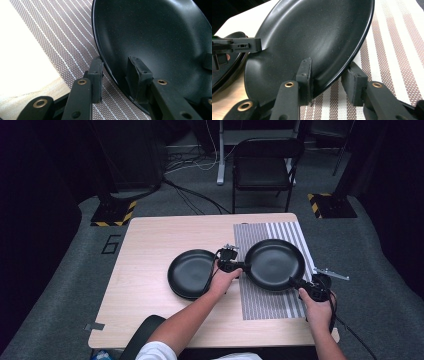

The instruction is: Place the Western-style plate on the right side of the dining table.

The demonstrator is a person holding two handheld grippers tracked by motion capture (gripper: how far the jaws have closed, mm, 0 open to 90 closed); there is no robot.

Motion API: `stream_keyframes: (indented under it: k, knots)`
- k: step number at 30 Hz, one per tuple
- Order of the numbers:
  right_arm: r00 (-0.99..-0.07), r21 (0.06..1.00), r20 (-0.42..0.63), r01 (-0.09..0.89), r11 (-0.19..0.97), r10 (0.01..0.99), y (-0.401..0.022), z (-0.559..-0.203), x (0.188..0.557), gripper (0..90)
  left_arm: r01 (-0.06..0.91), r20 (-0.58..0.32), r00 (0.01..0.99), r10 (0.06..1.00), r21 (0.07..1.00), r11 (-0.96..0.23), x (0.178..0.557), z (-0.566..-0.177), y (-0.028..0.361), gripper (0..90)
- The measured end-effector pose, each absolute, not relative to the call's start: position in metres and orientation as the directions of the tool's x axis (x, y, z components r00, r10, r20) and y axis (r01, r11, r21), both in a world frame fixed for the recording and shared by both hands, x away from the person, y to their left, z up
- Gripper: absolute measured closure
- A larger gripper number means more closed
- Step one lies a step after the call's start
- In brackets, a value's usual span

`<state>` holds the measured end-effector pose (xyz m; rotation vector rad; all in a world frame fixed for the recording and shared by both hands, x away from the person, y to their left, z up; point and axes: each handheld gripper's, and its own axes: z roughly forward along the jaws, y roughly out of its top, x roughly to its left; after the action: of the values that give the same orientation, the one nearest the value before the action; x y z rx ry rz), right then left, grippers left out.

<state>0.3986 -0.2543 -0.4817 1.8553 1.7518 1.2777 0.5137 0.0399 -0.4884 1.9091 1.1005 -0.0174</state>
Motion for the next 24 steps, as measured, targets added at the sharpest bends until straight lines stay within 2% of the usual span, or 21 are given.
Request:
stream_keyframes:
  k: [24]
  knots:
    - [-0.114,0.697,0.403,0.682,-0.224,0.908,-0.26,-0.495,0.408,60.9,0.719,-0.423,0.581,0.696,0.668,-0.194,0.521,-0.502,0.033,65.8]
